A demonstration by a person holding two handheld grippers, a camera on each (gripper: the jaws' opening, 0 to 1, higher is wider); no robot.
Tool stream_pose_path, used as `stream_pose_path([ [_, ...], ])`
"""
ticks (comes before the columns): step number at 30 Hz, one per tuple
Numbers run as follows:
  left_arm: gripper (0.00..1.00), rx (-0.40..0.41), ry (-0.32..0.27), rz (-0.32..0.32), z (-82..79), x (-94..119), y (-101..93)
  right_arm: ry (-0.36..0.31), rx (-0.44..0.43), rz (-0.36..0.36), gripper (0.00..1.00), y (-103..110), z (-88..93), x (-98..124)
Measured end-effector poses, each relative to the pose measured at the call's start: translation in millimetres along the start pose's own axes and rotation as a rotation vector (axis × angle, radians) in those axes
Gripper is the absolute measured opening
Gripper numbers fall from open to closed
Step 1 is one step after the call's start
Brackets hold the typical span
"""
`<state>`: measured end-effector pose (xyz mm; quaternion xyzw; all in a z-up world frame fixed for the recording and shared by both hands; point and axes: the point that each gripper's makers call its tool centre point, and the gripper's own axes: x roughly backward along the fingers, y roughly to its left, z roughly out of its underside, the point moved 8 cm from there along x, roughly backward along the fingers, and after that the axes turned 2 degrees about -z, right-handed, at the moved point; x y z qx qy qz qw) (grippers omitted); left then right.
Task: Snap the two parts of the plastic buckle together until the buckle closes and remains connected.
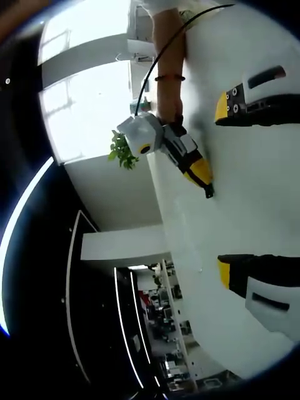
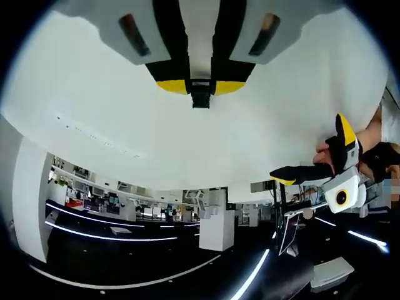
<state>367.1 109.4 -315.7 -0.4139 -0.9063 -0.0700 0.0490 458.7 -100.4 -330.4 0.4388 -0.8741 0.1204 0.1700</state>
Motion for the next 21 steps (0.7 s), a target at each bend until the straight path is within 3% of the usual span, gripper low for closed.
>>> stream_pose_path([
  [21,0.85,-0.003,0.000,0.000,-0.8,-4,8.9,0.008,-0.013,-0.017,0.11,18,11.0,2],
])
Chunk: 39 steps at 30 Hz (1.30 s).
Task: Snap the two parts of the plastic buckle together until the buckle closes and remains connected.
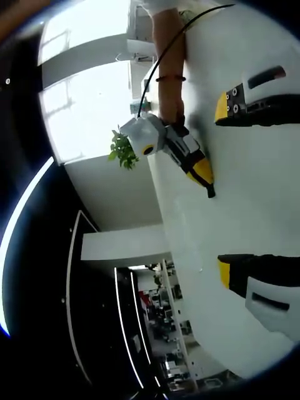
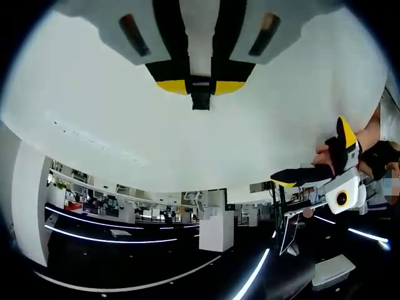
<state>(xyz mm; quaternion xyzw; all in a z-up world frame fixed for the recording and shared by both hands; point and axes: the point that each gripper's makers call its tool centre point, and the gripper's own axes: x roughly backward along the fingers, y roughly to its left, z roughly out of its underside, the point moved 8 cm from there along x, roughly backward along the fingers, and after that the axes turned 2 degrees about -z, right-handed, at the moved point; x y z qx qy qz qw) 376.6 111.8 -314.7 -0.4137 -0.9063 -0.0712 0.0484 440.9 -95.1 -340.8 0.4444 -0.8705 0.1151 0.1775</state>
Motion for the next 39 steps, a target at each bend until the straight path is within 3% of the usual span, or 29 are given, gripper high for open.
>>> stream_pose_path([
  [27,0.85,-0.005,0.001,0.007,0.1,1.4,-4.1,-0.013,0.010,-0.031,0.12,-0.7,-0.1,-1.5],
  [36,0.84,-0.003,-0.002,0.007,-0.6,2.1,-4.3,-0.014,0.011,-0.020,0.26,-4.5,-1.4,-1.9],
  [39,0.84,-0.004,-0.003,0.005,-0.8,2.3,-3.9,-0.017,0.026,-0.007,0.35,-7.3,-1.8,-1.7],
])
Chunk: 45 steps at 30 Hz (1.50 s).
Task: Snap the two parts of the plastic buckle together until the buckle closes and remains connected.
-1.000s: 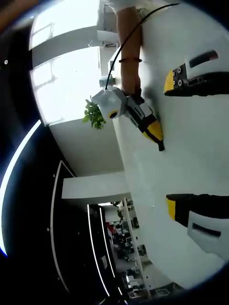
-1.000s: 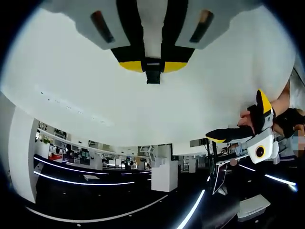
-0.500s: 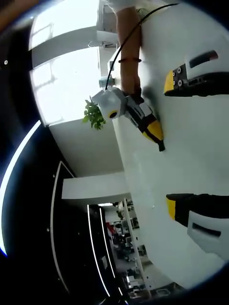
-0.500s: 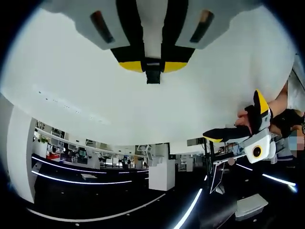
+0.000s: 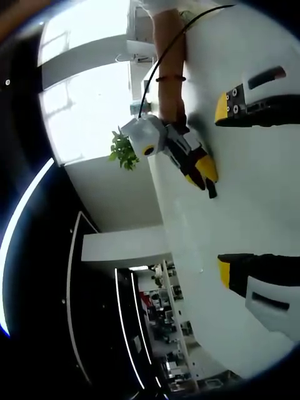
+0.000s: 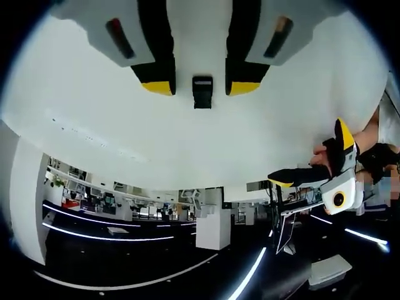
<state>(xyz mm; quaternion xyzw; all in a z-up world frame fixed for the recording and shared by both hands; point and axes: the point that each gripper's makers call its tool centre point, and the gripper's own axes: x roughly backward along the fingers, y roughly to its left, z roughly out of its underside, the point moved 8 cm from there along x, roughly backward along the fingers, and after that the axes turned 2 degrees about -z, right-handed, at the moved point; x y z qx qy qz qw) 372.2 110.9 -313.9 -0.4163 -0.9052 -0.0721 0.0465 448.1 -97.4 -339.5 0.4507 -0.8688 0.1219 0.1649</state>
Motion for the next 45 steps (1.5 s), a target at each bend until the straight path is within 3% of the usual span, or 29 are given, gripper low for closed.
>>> stream_pose_path([
  [7,0.84,0.001,-0.001,0.000,-0.2,0,0.0,-0.046,0.040,0.064,0.64,-12,-8.1,1],
  [10,0.84,0.001,-0.002,0.000,-0.4,0,-0.2,-0.096,0.011,0.118,0.98,-17,-12.3,0],
  [15,0.84,0.001,-0.001,0.000,-0.3,0,0.0,-0.095,0.020,0.143,1.00,-15,-11.0,3],
  [27,0.87,0.006,-0.006,-0.008,-1.2,0,1.6,-0.067,0.028,0.101,1.00,1,-6.1,2],
  [36,0.99,-0.003,-0.005,-0.018,-0.5,-2,2.0,-0.057,0.030,0.094,1.00,-7,-7.7,-1],
  [45,0.99,0.007,-0.001,-0.011,1.2,-3,0.3,-0.077,0.026,0.095,1.00,-13,-12.0,1],
])
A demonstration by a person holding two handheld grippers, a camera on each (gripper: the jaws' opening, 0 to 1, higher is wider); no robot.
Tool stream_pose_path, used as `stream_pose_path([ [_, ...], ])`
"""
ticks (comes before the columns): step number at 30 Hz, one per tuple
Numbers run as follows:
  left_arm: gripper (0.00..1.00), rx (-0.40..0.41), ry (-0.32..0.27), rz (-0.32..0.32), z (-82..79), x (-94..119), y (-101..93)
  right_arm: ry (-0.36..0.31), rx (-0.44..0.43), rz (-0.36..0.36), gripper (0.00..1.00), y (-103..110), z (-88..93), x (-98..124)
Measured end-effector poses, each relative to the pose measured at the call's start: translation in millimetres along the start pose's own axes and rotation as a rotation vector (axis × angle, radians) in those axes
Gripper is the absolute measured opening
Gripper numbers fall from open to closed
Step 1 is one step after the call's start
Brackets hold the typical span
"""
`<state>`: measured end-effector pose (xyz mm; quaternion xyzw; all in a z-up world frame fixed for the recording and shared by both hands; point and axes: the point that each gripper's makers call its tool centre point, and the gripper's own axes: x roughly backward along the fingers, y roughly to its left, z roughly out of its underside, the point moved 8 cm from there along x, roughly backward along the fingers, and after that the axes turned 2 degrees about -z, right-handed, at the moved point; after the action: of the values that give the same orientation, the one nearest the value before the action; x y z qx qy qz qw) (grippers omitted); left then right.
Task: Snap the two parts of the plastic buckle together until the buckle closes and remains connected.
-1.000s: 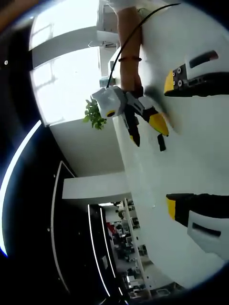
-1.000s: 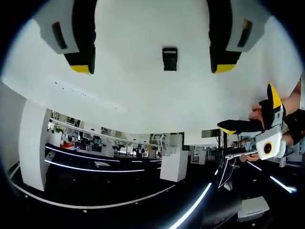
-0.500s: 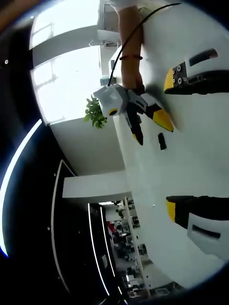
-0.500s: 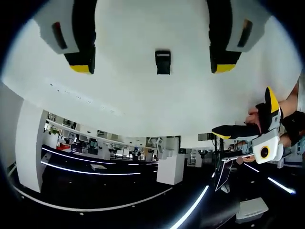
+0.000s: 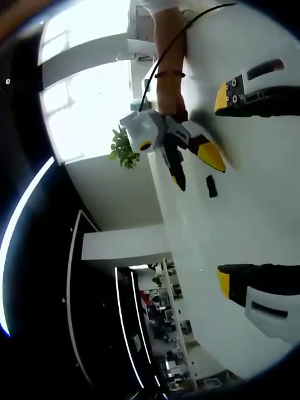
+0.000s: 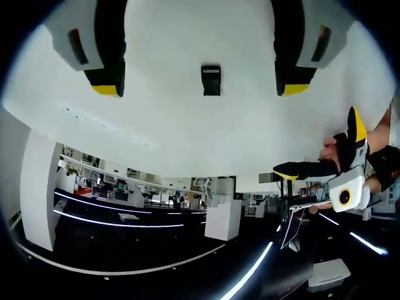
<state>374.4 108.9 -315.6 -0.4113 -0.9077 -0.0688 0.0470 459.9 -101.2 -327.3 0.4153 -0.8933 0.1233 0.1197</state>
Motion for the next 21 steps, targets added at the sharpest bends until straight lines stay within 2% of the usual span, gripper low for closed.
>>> stream_pose_path([
  [8,0.99,-0.002,0.005,-0.002,0.3,0,0.6,-0.026,-0.026,0.011,1.00,5,-6.4,6],
  [16,0.99,0.004,0.003,-0.005,-1.0,2,2.6,-0.005,-0.004,0.000,1.00,10,-12.1,13],
  [19,0.99,0.007,-0.001,-0.007,-1.8,2,2.8,-0.021,-0.022,0.009,1.00,16,-14.6,18],
  [20,0.99,0.011,0.000,-0.009,-1.8,2,3.3,-0.058,-0.029,0.040,0.99,15,-19.2,21],
  [21,0.99,0.011,0.000,-0.010,-1.9,3,3.6,-0.068,-0.035,0.047,0.99,16,-21.3,24],
])
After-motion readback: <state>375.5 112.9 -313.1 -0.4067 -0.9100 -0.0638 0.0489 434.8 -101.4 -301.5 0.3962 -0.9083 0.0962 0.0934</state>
